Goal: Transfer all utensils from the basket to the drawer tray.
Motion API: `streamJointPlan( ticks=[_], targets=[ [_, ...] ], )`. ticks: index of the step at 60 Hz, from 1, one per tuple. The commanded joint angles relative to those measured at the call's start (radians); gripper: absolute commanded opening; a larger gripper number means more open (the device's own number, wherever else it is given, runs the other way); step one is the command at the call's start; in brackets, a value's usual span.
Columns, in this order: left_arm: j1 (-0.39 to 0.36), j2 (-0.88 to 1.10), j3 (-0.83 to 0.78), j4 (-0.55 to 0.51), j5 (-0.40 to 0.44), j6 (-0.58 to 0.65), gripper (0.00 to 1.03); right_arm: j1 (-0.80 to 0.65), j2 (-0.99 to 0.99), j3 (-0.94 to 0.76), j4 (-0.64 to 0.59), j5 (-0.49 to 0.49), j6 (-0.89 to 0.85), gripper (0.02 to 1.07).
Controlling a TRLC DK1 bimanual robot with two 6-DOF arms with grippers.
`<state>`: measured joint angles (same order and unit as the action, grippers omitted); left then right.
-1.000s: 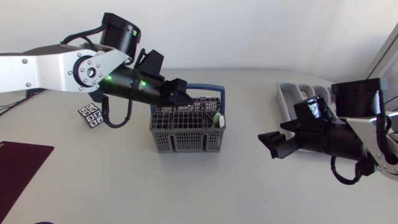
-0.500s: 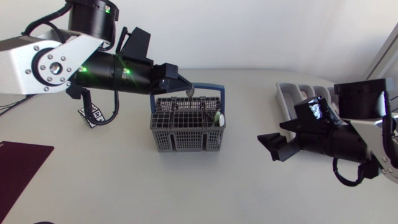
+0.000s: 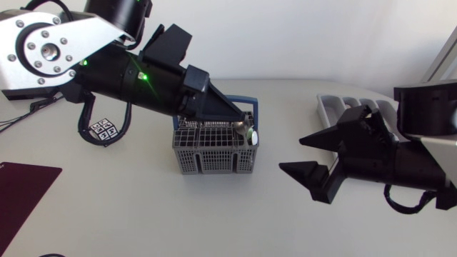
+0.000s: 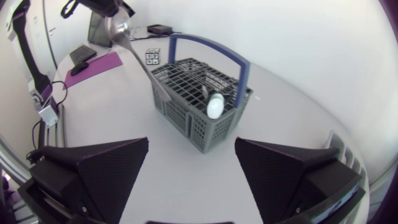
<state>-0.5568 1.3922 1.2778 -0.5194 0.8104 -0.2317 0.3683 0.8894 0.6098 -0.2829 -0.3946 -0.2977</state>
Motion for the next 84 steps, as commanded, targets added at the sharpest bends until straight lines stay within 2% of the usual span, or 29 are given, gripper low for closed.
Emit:
streamJointPlan(
  ticks=[1,15,25,33,45,63,69,84],
  targets=[
    [-0.031,0.011,0.034,-0.036,0.032,0.048,0.04,0.064,-0.027,0.027,-0.004,-0.01,-0.038,1.02],
    [-0.1,0.031,0.058,-0.202,0.113,0.178,0.04,0.222,-0.098,0.021,-0.053,-0.009,-0.078,0.95],
    [-0.126,0.039,0.06,-0.243,0.151,0.212,0.04,0.316,-0.152,-0.008,-0.093,-0.006,-0.096,0.84],
    [-0.153,0.048,0.068,-0.28,0.156,0.244,0.04,0.357,-0.164,-0.024,-0.099,-0.006,-0.107,0.69],
    [-0.158,0.048,0.072,-0.289,0.157,0.249,0.04,0.377,-0.167,-0.039,-0.094,-0.007,-0.115,0.32],
    [-0.16,0.048,0.072,-0.3,0.159,0.255,0.04,0.379,-0.164,-0.048,-0.088,-0.033,-0.112,0.2],
    [-0.16,0.048,0.072,-0.3,0.161,0.255,0.04,0.38,-0.162,-0.05,-0.079,-0.039,-0.11,0.08],
    [-0.16,0.051,0.074,-0.3,0.161,0.255,0.05,0.379,-0.159,-0.051,-0.078,-0.035,-0.101,0.07]
  ],
)
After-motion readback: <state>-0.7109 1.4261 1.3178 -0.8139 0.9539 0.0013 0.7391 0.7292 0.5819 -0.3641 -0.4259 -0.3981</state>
